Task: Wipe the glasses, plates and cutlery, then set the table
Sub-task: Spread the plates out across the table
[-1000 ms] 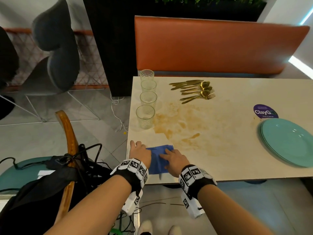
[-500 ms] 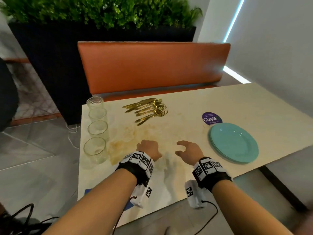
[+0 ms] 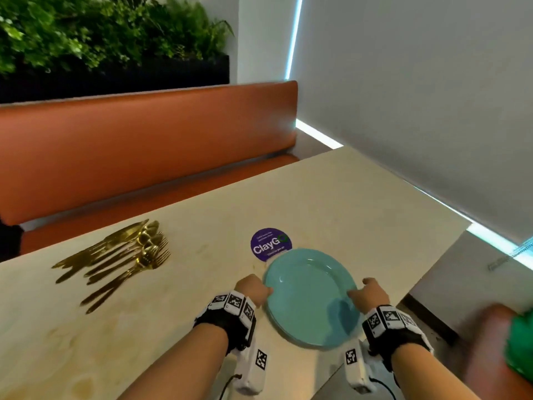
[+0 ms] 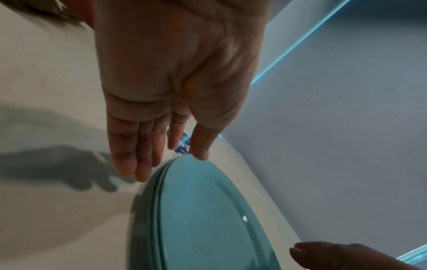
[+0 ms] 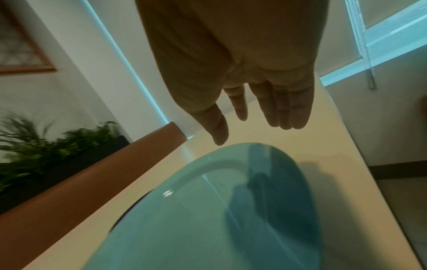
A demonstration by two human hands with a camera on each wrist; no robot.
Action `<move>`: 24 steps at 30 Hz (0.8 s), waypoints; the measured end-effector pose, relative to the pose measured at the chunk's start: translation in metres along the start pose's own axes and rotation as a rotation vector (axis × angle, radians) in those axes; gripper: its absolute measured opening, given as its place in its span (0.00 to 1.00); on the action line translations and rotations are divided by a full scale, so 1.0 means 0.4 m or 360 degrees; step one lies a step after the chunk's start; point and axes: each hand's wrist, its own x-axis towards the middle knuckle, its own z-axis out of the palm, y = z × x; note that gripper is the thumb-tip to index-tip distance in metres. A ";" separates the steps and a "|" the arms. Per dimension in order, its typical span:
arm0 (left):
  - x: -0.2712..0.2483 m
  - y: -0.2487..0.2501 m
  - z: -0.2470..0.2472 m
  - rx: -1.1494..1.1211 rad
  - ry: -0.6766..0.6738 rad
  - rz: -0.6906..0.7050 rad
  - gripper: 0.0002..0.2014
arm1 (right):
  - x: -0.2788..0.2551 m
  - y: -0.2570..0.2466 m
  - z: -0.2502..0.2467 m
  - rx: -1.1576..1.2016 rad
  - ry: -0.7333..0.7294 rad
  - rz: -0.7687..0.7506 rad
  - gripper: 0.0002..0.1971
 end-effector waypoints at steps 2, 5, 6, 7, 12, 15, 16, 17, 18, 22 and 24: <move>0.041 0.018 0.022 0.0013 -0.0032 -0.0104 0.19 | 0.046 0.021 0.003 0.0022 -0.0077 0.0088 0.31; 0.090 0.017 0.047 -0.0261 -0.0097 -0.0238 0.19 | 0.085 0.039 0.027 0.0089 -0.0202 0.0120 0.28; 0.115 0.007 0.056 -0.0452 -0.0129 -0.0280 0.20 | 0.093 0.043 0.036 0.0114 -0.0211 0.0105 0.25; 0.124 0.005 0.059 -0.0638 -0.0169 -0.0317 0.20 | 0.101 0.046 0.043 0.0125 -0.0205 0.0086 0.23; 0.133 0.011 0.058 -0.1268 -0.0193 -0.0216 0.22 | 0.122 0.055 0.057 0.0252 -0.0179 0.0104 0.21; 0.120 0.017 0.059 -0.1551 -0.0160 -0.0098 0.20 | 0.115 0.050 0.064 0.0390 -0.0154 0.0133 0.20; 0.110 0.021 0.057 -0.1609 -0.0129 -0.0067 0.18 | 0.108 0.043 0.064 0.0443 -0.0135 0.0142 0.19; 0.097 0.025 0.051 -0.1606 -0.0094 -0.0043 0.16 | 0.102 0.039 0.064 0.0498 -0.0113 0.0147 0.19; 0.088 0.022 0.042 -0.1587 -0.0025 -0.0017 0.15 | 0.094 0.034 0.062 0.0551 -0.0097 0.0152 0.19; 0.060 -0.001 -0.001 -0.1555 0.0055 0.0124 0.16 | 0.047 0.014 0.044 0.0712 -0.0064 0.0144 0.15; 0.045 -0.010 -0.029 -0.1592 0.0036 0.0153 0.17 | 0.043 0.012 0.038 0.0810 -0.0051 0.0091 0.15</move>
